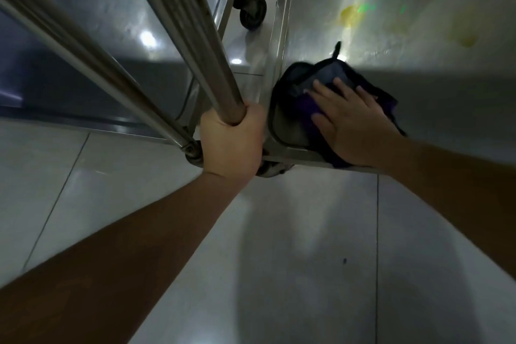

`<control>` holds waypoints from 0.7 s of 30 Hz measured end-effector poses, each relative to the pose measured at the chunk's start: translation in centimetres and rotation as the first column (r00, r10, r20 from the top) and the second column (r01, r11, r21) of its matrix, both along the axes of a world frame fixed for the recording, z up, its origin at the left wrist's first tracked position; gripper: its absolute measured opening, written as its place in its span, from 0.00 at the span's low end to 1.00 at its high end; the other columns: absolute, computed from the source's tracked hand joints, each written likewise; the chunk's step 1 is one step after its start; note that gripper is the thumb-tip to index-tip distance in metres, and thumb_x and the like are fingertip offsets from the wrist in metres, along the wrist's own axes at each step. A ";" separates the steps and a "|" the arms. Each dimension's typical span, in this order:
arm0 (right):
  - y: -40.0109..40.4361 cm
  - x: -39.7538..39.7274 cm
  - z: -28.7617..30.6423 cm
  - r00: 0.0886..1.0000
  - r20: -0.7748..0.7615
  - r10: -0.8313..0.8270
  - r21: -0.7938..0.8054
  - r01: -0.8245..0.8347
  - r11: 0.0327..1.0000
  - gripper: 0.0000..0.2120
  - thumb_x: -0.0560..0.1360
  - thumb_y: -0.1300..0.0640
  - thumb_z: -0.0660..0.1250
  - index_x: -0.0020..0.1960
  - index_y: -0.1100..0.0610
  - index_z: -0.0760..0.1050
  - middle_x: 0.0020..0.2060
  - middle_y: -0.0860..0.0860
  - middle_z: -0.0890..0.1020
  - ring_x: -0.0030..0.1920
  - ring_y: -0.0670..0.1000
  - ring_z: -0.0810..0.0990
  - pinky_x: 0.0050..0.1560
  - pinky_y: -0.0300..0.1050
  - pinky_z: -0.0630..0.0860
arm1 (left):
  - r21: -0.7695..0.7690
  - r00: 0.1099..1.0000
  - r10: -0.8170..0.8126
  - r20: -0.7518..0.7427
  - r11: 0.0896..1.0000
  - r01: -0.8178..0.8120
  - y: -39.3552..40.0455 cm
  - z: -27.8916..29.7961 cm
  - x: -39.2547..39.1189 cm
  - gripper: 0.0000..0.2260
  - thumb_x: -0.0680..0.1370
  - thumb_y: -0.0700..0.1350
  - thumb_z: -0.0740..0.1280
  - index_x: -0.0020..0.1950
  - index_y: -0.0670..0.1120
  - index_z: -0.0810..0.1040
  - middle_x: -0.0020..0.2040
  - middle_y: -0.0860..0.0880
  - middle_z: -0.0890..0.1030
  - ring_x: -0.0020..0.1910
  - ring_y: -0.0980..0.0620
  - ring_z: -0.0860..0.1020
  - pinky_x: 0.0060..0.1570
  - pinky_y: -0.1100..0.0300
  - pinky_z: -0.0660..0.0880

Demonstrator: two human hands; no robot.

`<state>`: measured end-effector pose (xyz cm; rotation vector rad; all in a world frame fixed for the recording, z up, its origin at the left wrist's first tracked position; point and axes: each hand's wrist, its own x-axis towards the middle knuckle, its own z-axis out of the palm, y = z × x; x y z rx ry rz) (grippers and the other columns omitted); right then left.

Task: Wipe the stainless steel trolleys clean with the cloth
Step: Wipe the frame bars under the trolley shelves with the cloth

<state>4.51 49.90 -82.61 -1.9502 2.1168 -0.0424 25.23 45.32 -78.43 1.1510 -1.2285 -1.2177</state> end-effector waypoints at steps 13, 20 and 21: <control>0.7 5.6 -0.7 0.983 0.116 0.142 -0.058 -0.136 0.989 0.30 0.83 0.40 0.41 0.85 0.42 0.46 0.84 0.41 0.50 0.84 0.49 0.44 0.82 0.56 0.41 | 0.061 0.990 -0.026 0.136 0.998 0.018 0.1 0.9 0.6 0.14 0.70 0.42 0.66 0.25 0.51 0.75 0.26 0.48 0.75 0.30 0.48 0.76 0.36 0.56 0.77; 7.7 -4.8 -1.0 0.999 0.015 0.031 -0.024 -0.031 0.999 0.31 0.83 0.38 0.39 0.84 0.43 0.45 0.84 0.41 0.49 0.84 0.48 0.44 0.82 0.53 0.41 | 0.096 0.944 0.006 0.329 0.995 -0.039 1.0 0.7 1.5 0.11 0.70 0.51 0.71 0.49 0.48 0.77 0.37 0.56 0.78 0.38 0.58 0.79 0.44 0.58 0.78; 8.7 -6.4 -1.0 1.000 0.011 0.005 -0.019 -0.005 1.000 0.30 0.83 0.38 0.39 0.84 0.42 0.44 0.84 0.41 0.48 0.84 0.48 0.44 0.81 0.52 0.40 | 0.091 0.927 0.016 0.375 0.994 -0.054 1.6 0.5 1.7 0.14 0.70 0.52 0.72 0.52 0.48 0.77 0.38 0.57 0.79 0.40 0.58 0.80 0.44 0.59 0.79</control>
